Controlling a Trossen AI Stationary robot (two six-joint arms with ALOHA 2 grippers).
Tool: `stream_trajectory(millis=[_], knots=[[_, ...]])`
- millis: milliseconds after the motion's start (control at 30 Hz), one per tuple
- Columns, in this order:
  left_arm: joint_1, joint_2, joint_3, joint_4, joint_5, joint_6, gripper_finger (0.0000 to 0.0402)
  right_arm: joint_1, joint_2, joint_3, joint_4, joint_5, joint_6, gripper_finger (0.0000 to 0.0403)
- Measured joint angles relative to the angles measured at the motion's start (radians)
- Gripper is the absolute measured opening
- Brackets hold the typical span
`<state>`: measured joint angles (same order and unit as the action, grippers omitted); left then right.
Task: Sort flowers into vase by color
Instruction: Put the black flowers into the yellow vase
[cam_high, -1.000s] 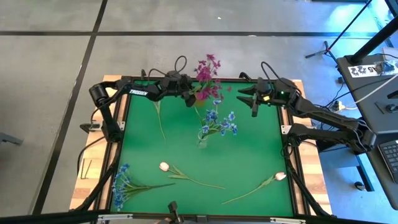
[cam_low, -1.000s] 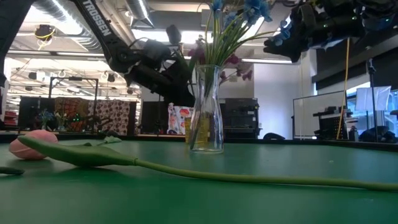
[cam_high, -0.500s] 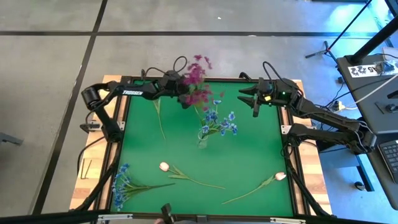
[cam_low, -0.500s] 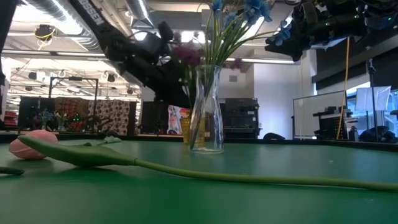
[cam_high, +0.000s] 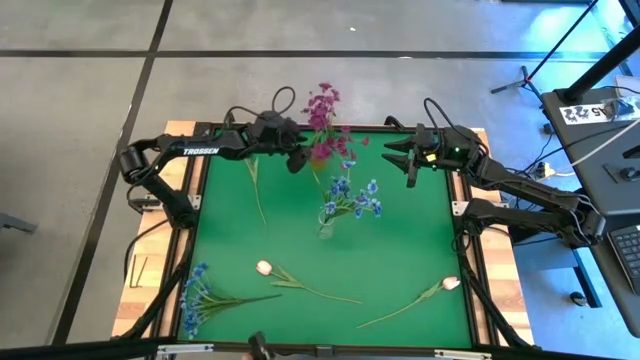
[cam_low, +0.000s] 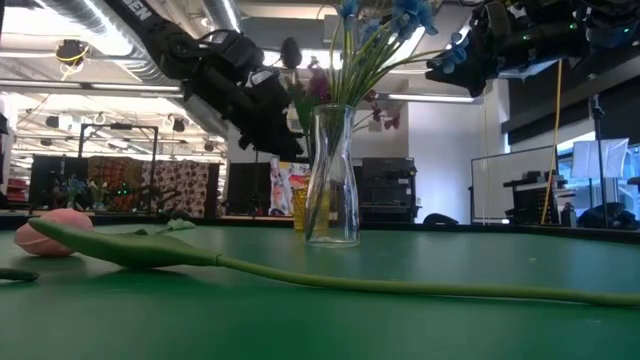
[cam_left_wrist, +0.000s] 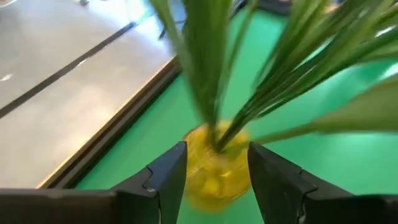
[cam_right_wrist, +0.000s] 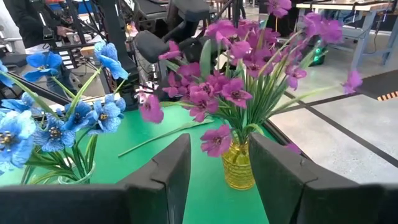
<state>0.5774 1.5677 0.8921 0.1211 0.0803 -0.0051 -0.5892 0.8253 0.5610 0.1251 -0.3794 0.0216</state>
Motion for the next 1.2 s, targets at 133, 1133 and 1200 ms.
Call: stream_trajectory(millis=[133, 1133, 1200], knots=[[0.007, -0.035, -0.001, -0.132, -0.079, 0.000, 0.0180, 0.000, 0.000, 0.000, -0.002, 0.000, 0.000, 0.0160], [-0.153, -0.208, 0.000, -1.027, -0.226, -0.849, 0.0195, 0.000, -0.026, 0.000, -0.004, -0.034, 0.026, 0.0160], [-0.154, -0.169, -0.004, -1.028, -0.219, -0.859, 0.0195, 0.000, -0.026, 0.000, -0.006, -0.043, 0.026, 0.0160]])
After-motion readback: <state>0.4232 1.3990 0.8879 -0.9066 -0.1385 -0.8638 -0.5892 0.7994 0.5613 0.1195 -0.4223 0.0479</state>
